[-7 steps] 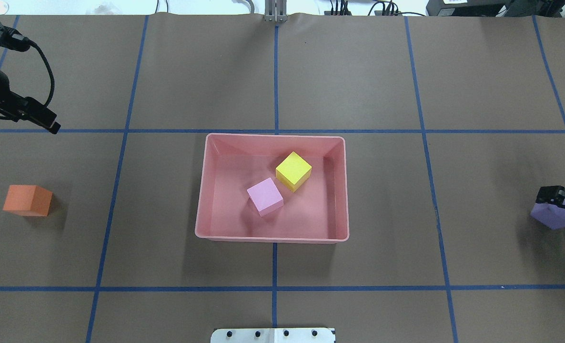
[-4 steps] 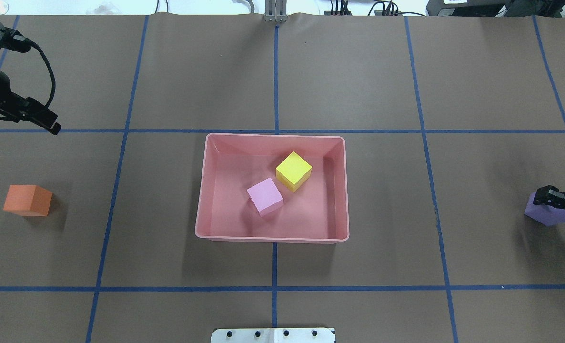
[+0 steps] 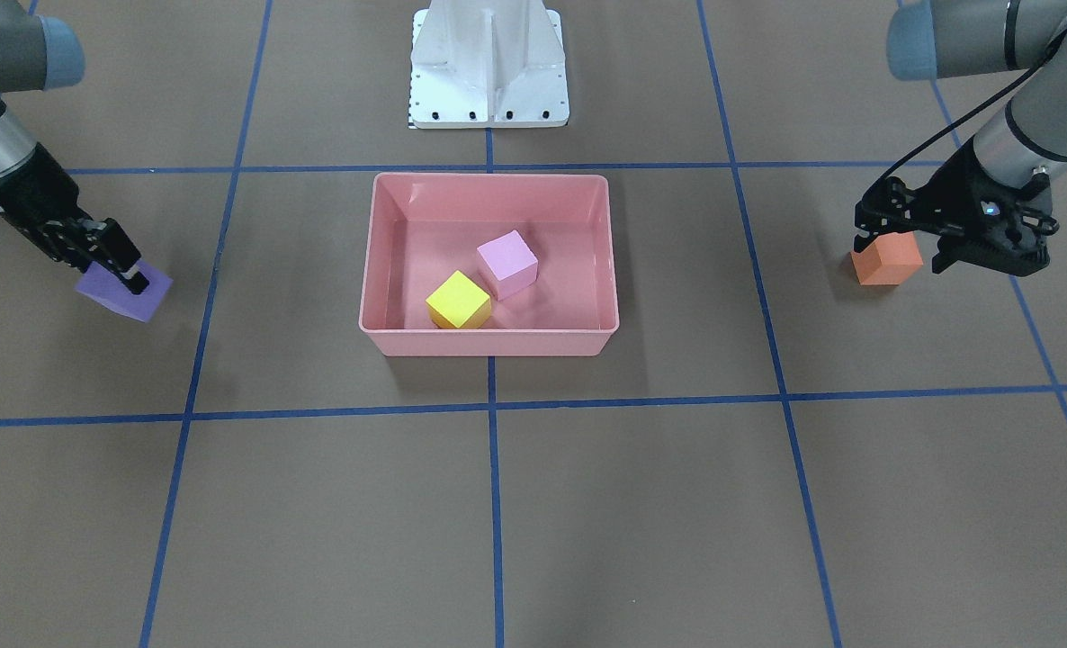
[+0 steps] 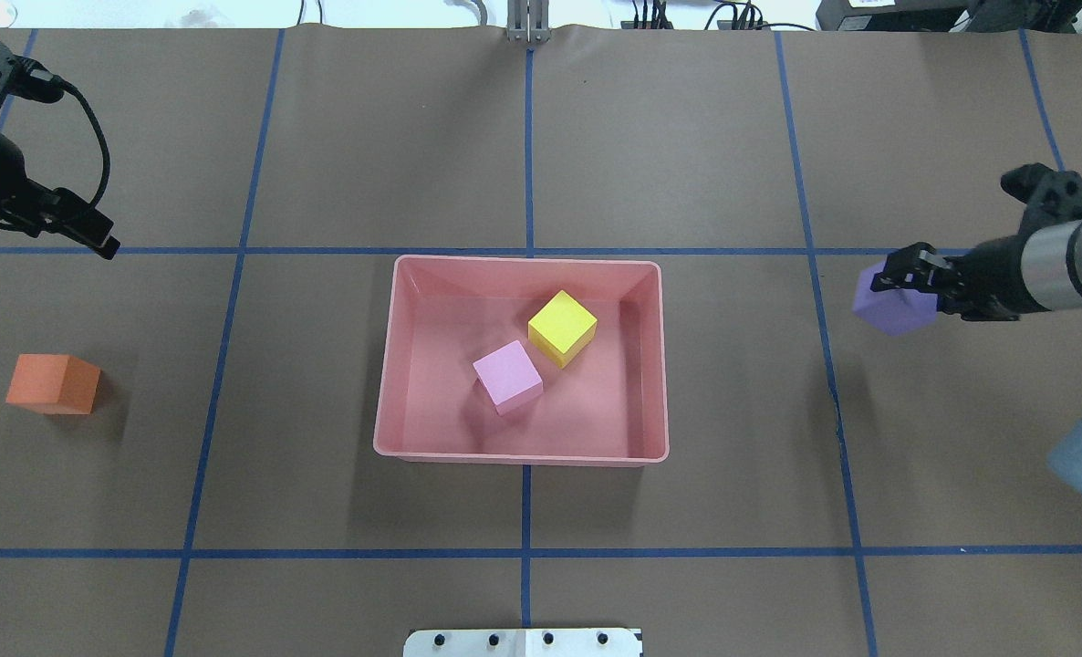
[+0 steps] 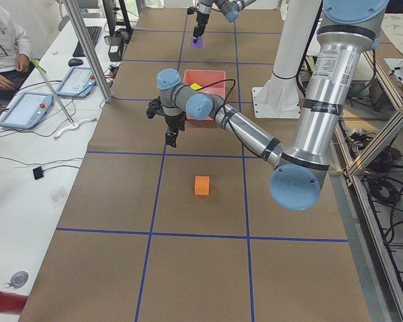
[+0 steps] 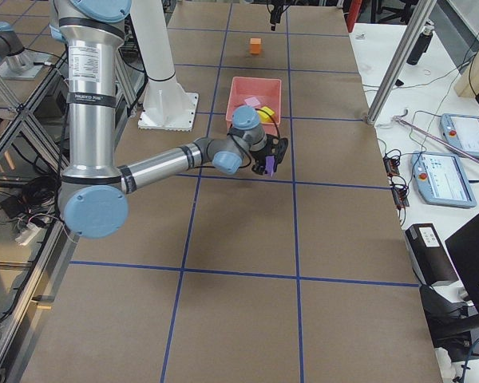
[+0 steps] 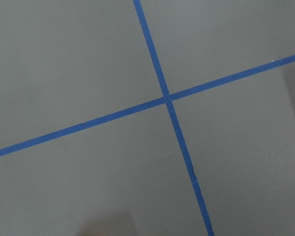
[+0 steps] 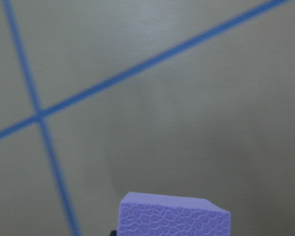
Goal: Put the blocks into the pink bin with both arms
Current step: 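Carry the purple cube with the right gripper into the bin and release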
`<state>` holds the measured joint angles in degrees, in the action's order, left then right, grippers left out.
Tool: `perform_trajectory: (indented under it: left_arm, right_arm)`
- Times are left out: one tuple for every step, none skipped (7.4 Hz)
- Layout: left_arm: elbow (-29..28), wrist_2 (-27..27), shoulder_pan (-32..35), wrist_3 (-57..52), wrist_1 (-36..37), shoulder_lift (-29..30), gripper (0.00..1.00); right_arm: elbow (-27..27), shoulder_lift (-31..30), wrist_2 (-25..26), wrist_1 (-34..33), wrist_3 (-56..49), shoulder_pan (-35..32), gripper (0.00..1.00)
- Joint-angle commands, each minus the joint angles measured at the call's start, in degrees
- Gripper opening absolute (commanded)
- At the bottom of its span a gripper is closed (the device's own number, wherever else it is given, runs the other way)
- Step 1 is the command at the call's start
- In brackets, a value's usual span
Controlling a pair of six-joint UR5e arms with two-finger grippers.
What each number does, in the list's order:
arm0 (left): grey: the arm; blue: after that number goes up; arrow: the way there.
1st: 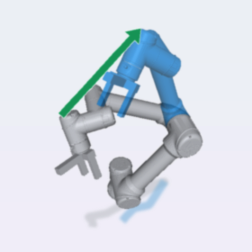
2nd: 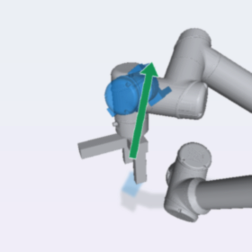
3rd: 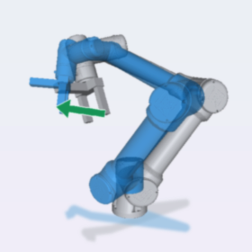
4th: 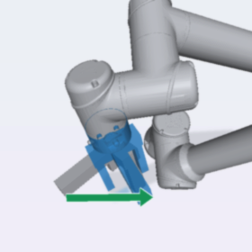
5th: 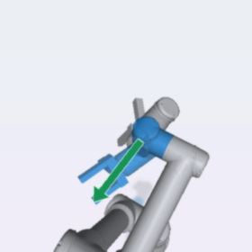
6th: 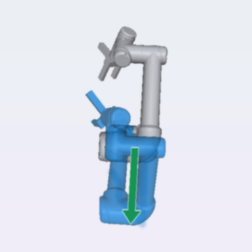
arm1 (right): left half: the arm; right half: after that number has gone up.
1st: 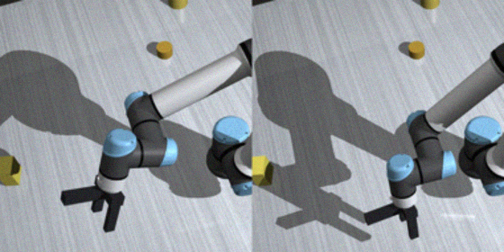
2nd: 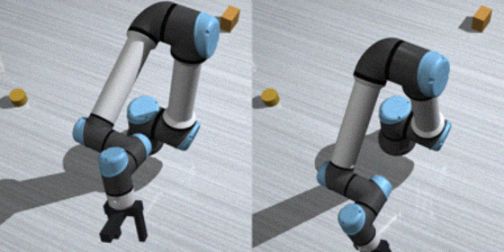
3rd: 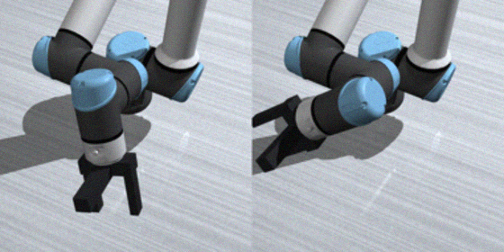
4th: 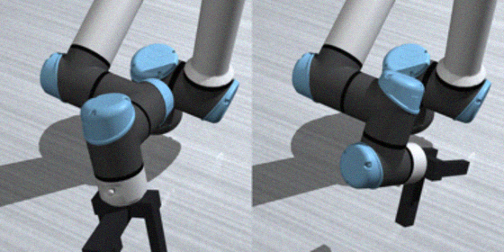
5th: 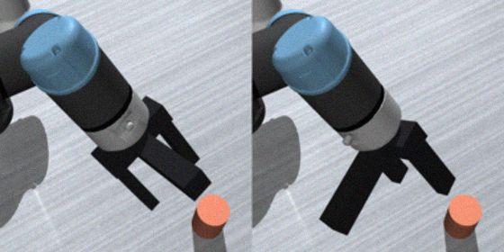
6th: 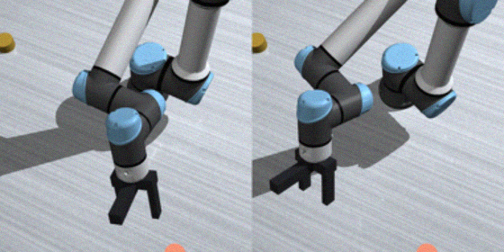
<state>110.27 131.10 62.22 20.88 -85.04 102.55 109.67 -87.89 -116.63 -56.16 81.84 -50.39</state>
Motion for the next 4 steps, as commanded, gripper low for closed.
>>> perform_trajectory:
  left_arm:
    - [-0.58, 0.03, 0.0, 0.04, -0.3, 0.1, 1.0]
    - [-1.19, 0.03, -0.08, 0.04, -0.65, 0.1, 1.0]
    - [-1.54, -0.06, -0.08, -0.05, -0.91, 0.19, 1.0]
    - [-1.64, -0.06, -0.08, -0.05, -0.92, 0.19, 1.0]
  right_arm:
    - [2.73, 17.76, -2.11, -22.13, 0.33, 0.29, 0.0]
    - [2.83, 24.19, -1.94, -29.12, 2.51, 2.29, 0.0]
    - [2.57, 29.57, -0.98, -32.58, 6.1, 5.27, 0.0]
    - [2.57, 32.75, 4.68, -35.22, 8.66, 10.87, 0.0]
